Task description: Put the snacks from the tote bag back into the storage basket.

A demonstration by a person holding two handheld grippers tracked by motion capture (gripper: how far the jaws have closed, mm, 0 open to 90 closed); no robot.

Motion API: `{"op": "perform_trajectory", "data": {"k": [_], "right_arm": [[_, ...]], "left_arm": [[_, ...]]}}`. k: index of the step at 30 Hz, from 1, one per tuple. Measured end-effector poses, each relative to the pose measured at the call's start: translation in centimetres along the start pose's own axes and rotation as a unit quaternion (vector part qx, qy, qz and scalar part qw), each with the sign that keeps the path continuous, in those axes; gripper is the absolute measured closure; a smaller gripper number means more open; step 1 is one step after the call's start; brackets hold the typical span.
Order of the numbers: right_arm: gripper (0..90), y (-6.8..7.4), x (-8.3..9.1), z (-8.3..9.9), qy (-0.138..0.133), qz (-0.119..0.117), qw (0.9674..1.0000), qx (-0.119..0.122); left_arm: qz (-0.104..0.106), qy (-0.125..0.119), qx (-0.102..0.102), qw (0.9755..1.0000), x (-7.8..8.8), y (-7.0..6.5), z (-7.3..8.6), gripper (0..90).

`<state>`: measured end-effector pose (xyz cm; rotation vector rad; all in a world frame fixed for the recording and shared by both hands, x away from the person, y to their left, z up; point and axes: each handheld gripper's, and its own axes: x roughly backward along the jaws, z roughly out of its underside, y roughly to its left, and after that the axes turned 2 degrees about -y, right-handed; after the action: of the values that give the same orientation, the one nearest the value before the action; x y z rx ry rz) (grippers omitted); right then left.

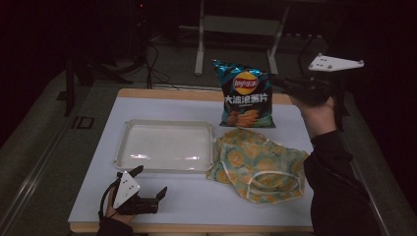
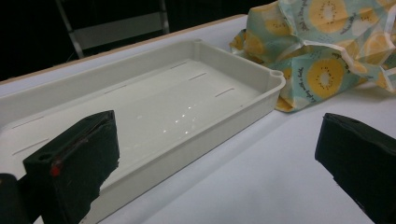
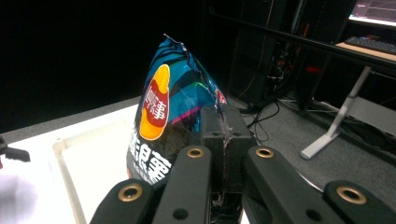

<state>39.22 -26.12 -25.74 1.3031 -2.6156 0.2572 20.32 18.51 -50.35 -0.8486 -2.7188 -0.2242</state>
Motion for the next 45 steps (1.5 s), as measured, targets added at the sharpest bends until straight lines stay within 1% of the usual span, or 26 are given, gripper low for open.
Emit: {"op": "perform_trajectory", "data": {"k": [1, 3, 4, 5, 6, 8, 9, 10, 12, 15, 18, 22, 23, 24, 26, 27, 28, 29, 32, 34, 37, 38, 40, 41, 44, 45], "right_arm": [[90.0, 0.7, -1.0, -0.2, 0.000, -0.001, 1.0000, 0.002], [90.0, 1.4, -2.1, -0.4, 0.000, -0.010, 1.0000, 0.002], [90.0, 1.4, -2.1, -0.4, 0.000, -0.010, 1.0000, 0.002], [90.0, 2.3, -3.3, -0.6, 0.000, -0.019, 0.9998, 0.003], [90.0, 2.3, -3.3, -0.6, 0.000, -0.019, 0.9998, 0.003], [90.0, 3.1, -4.5, -0.7, -0.001, -0.030, 0.9995, 0.004], [90.0, 4.0, -5.8, -0.7, 0.000, -0.035, 0.9994, 0.004], [90.0, 4.0, -5.8, -0.7, 0.000, -0.035, 0.9994, 0.004], [90.0, 5.4, -7.9, -0.7, -0.004, -0.052, 0.9986, 0.004], [90.0, 6.1, -8.9, -0.6, -0.005, -0.061, 0.9981, 0.003], [90.0, 7.7, -11.2, -0.2, -0.005, -0.077, 0.9970, -0.006], [90.0, 8.8, -12.9, 0.3, -0.011, -0.090, 0.9958, -0.016], [90.0, 9.7, -14.1, 0.7, -0.013, -0.093, 0.9953, -0.023], [90.0, 9.7, -14.1, 0.7, -0.013, -0.093, 0.9953, -0.023], [90.0, 11.1, -15.8, 1.3, -0.019, -0.101, 0.9942, -0.031], [90.0, 11.1, -15.8, 1.3, -0.019, -0.101, 0.9942, -0.031], [90.0, 12.0, -16.9, 1.9, -0.020, -0.111, 0.9928, -0.039], [90.0, 12.0, -16.9, 1.9, -0.020, -0.111, 0.9928, -0.039], [90.0, 13.7, -18.9, 3.4, -0.009, -0.125, 0.9909, -0.049], [90.0, 14.0, -19.2, 3.8, -0.005, -0.129, 0.9903, -0.051], [90.0, 14.8, -20.2, 5.6, 0.007, -0.137, 0.9887, -0.061], [90.0, 14.9, -20.4, 6.0, 0.009, -0.143, 0.9873, -0.069], [90.0, 15.1, -20.7, 6.9, 0.018, -0.141, 0.9876, -0.066], [90.0, 15.1, -20.8, 7.3, 0.024, -0.145, 0.9866, -0.070], [90.0, 14.9, -20.9, 8.1, 0.033, -0.142, 0.9867, -0.072], [90.0, 14.5, -20.9, 8.6, 0.041, -0.147, 0.9852, -0.077]], "left_arm": [[-0.001, -0.001, 0.001, 1.0000, 0.0, 0.0, 0.0, 0.2], [-0.002, -0.002, 0.002, 1.0000, 0.1, 0.0, 0.0, 0.2], [-0.002, -0.002, 0.002, 1.0000, 0.1, 0.0, 0.0, 0.2], [-0.004, -0.004, 0.001, 1.0000, 0.2, 0.1, 0.0, 0.2], [-0.004, -0.004, 0.001, 1.0000, 0.2, 0.1, 0.0, 0.3], [-0.004, -0.004, 0.001, 1.0000, 0.3, 0.1, 0.0, 0.2], [-0.005, -0.006, 0.002, 1.0000, 0.3, 0.0, 0.0, 0.3], [-0.005, -0.006, 0.002, 1.0000, 0.3, 0.0, 0.0, 0.3], [-0.005, -0.006, -0.001, 1.0000, 0.4, 0.0, 0.0, 0.2], [-0.003, -0.007, -0.003, 1.0000, 0.3, -0.1, 0.0, 0.2], [0.000, -0.007, -0.009, 0.9999, 0.3, -0.3, 0.0, 0.2], [-0.014, -0.010, -0.007, 0.9998, 0.5, -0.3, -0.1, 0.2], [-0.041, -0.018, 0.000, 0.9990, 0.8, -0.2, -0.2, 0.2], [-0.041, -0.018, 0.000, 0.9990, 0.8, -0.2, -0.2, 0.2], [-0.064, -0.030, 0.006, 0.9975, 1.2, 0.1, -0.3, 0.2], [-0.064, -0.030, 0.006, 0.9975, 1.2, 0.1, -0.3, 0.2], [-0.069, -0.032, 0.007, 0.9971, 1.4, 0.2, -0.2, 0.3], [-0.069, -0.032, 0.007, 0.9971, 1.4, 0.2, -0.2, 0.3], [-0.061, -0.029, 0.001, 0.9977, 1.2, 0.0, -0.2, 0.2], [-0.060, -0.028, -0.001, 0.9978, 1.2, 0.0, -0.2, 0.2], [-0.058, -0.027, -0.005, 0.9979, 1.2, -0.1, -0.3, 0.2], [-0.058, -0.027, -0.005, 0.9980, 1.2, 0.0, -0.2, 0.3], [-0.058, -0.026, -0.004, 0.9980, 1.2, 0.0, -0.2, 0.2], [-0.056, -0.026, -0.004, 0.9981, 1.2, 0.0, -0.2, 0.2], [-0.054, -0.025, -0.006, 0.9982, 1.2, -0.1, -0.2, 0.2], [-0.053, -0.024, -0.005, 0.9983, 1.1, -0.1, -0.2, 0.2]]}}
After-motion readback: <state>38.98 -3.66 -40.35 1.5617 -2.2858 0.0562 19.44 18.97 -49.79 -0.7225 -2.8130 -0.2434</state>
